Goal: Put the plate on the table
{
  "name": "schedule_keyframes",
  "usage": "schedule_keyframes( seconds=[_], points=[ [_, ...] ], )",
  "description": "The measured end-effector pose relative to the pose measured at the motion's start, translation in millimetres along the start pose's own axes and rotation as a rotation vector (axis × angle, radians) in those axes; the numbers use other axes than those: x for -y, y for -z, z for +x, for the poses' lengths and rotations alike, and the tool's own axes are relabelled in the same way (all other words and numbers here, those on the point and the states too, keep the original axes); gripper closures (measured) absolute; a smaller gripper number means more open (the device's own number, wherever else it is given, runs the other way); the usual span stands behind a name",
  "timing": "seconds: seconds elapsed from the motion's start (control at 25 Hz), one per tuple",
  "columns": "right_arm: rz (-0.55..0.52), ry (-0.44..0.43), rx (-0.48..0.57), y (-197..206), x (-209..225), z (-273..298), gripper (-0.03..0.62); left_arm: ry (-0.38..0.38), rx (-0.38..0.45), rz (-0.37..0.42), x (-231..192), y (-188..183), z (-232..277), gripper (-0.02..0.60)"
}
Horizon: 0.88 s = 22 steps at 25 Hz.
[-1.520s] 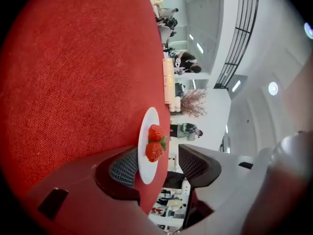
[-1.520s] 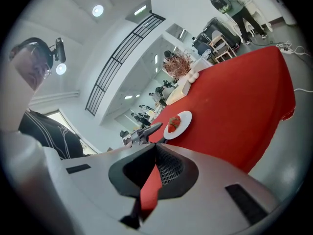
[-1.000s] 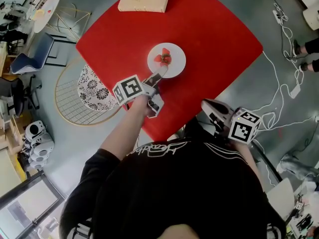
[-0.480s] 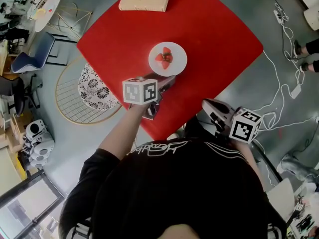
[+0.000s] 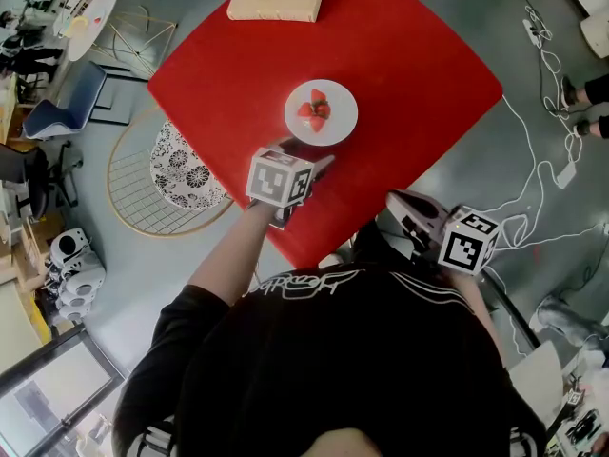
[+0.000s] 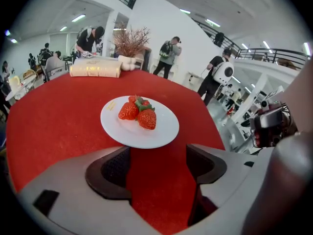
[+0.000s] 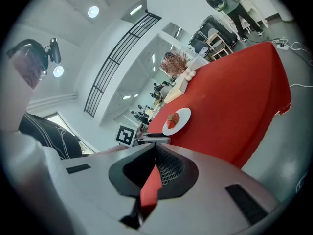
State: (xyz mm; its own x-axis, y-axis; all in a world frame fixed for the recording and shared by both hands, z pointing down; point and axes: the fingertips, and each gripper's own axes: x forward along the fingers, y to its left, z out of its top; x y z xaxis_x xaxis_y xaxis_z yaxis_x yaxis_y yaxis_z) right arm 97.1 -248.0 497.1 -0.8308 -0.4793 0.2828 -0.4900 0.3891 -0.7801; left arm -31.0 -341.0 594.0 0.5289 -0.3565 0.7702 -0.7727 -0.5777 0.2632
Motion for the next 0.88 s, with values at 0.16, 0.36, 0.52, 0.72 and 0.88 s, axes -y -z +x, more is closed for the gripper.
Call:
schedule_keyframes(
  seconds=[0.16,0.36,0.52,0.72,0.88],
  points=[
    [0.003,-0.009,0.001,2,-3,-1,0.586,0.009,-0.017,-0.005,1,1,-4,0.236],
    [0.001,-0.016,0.000,6,-6,0,0.586,0.008,-0.003,-0.029,1,4,-14,0.236],
    [-0.016,-0.029,-0.001,6,-17,4,0.586,-0.002,0.036,-0.007,7,0,-33,0.236],
    [-0.117,-0.073,-0.024,11,-51,11,0.586,0.034,0.168,0.003,26,-13,-74,0.237],
    [-0.201,-0.090,-0.024,15,-76,15,0.586,0.056,0.280,0.043,46,-20,-117,0.244]
  ],
)
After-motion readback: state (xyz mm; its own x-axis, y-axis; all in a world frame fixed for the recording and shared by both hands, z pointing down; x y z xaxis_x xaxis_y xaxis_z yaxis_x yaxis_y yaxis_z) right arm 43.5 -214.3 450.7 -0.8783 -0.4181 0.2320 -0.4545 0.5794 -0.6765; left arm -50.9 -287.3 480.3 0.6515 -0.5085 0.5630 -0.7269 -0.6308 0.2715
